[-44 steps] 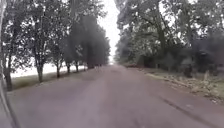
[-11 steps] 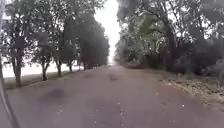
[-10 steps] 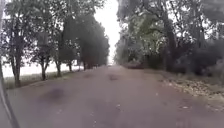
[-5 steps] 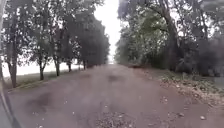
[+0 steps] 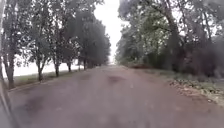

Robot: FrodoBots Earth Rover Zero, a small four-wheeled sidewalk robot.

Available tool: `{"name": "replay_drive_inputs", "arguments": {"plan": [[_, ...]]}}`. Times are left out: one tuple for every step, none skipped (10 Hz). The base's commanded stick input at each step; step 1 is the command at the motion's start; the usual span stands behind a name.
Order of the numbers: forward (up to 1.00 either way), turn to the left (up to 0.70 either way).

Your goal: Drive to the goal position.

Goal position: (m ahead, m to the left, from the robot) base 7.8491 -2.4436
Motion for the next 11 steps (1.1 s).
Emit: {"name": "replay_drive_inputs", "arguments": {"plan": [[0.7,0.0],[0.7,0.0],[0.7,0.0],[0.7,0.0],[0.7,0.0],[0.7,0.0],[0.7,0.0],[0.7,0.0],[0.7,0.0],[0.7,0.0],[0.7,0.0]]}}
